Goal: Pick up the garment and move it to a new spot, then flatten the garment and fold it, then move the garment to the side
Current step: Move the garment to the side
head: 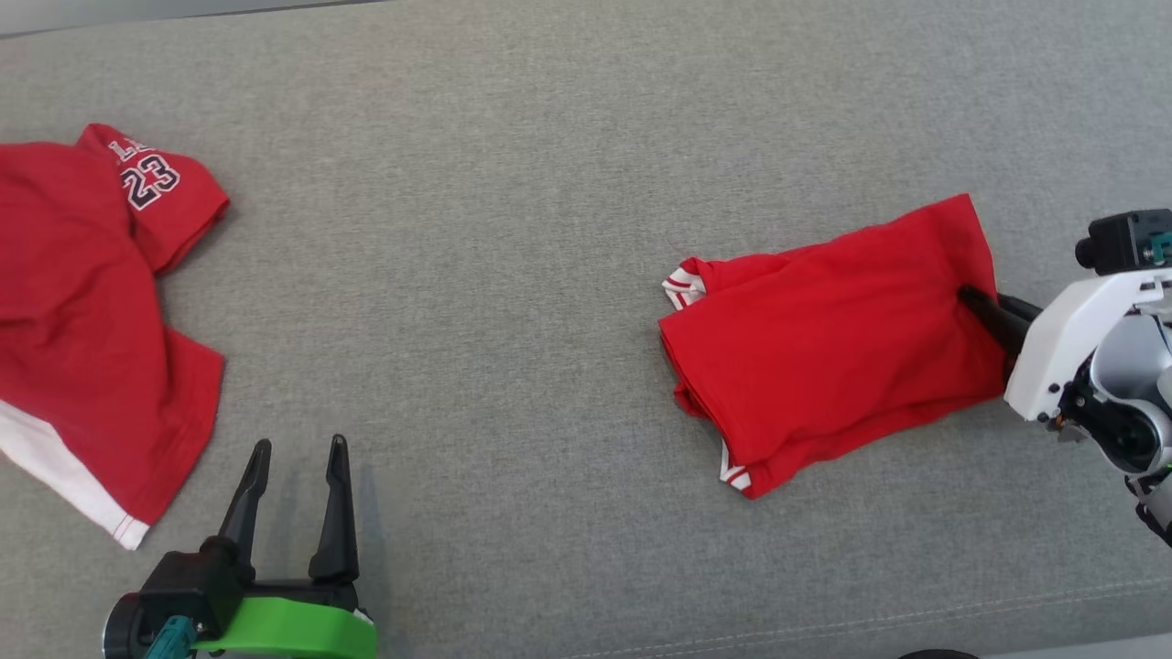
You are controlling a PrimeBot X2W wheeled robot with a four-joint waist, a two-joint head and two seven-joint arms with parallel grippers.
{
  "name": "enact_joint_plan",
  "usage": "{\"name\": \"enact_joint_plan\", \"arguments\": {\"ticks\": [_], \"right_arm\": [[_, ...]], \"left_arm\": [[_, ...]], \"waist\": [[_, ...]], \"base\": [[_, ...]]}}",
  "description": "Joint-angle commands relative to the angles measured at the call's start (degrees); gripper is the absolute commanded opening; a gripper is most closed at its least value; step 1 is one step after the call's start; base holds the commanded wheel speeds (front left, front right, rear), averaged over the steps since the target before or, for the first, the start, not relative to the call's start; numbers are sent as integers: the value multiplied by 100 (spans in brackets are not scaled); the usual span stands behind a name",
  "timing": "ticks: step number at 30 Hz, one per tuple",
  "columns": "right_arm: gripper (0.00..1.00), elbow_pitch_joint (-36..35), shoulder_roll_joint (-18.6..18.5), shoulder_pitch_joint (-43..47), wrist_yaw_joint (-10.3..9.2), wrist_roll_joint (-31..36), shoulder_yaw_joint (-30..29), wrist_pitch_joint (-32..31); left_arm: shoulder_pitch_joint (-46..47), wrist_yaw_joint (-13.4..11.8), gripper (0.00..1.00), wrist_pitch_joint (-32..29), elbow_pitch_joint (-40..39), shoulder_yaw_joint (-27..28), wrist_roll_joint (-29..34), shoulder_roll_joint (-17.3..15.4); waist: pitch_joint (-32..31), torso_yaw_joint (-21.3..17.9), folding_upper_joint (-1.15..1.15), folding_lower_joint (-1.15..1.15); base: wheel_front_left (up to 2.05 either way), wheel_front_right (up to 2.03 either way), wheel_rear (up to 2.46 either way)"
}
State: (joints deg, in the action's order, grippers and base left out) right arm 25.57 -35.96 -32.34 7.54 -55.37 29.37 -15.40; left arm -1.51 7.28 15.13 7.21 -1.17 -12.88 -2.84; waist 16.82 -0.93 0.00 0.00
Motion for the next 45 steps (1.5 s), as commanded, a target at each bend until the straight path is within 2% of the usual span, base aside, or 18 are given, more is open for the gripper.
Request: {"name": "enact_joint_plan", "arguments": {"ticks": [1, 10, 15, 18, 27, 33, 34, 35, 41, 45], "right_arm": [[0, 3, -36, -92, -10, 37, 40, 42], [0, 446, 33, -1001, -10, 67, 572, 552], [0, 836, 95, -1399, -10, 119, 654, 1115], [0, 1133, 110, -1599, -10, 69, 633, 1401], [0, 2189, -329, -2445, -10, 164, 433, 1790], [0, 3302, -342, -2928, -11, 333, 283, 1882], [43, 3456, -328, -2980, -11, 411, 292, 1942], [100, 3600, -301, -3034, -11, 481, 307, 1984], [100, 4125, -135, -3234, -11, 802, 360, 2398], [100, 4066, -76, -3268, -11, 916, 407, 2798]], "left_arm": [[110, -1, 100, 0, -34, 33, 55, -14], [331, 21, 100, 0, -298, 31, 357, -85], [566, 28, 100, 0, -289, -137, 430, -237], [704, 26, 100, 0, -262, -284, 435, -339], [757, 16, 100, -6, -220, -355, 455, -548], [671, 10, 100, -7, -337, -331, 470, -527], [667, 10, 100, -7, -350, -328, 471, -514], [662, 10, 100, -7, -356, -327, 473, -501], [602, 8, 100, -7, -345, -269, 459, -443], [476, 7, 100, -7, -335, -189, 383, -360]], "waist": [[162, -292, 0, 0], [544, -1339, 0, 0], [814, -1660, 0, 0], [949, -1670, 0, 0], [1338, -1296, 0, 0], [1489, -1023, 0, 0], [1496, -1003, 0, 0], [1497, -986, 0, 0], [1359, -989, 0, 0], [1048, -1085, 0, 0]], "base": [[0, 0, 0], [0, 0, 0], [0, 0, 0], [0, 0, 0], [0, 0, 0], [0, 0, 0], [0, 0, 0], [0, 0, 0], [0, 0, 0], [0, 0, 0]]}}
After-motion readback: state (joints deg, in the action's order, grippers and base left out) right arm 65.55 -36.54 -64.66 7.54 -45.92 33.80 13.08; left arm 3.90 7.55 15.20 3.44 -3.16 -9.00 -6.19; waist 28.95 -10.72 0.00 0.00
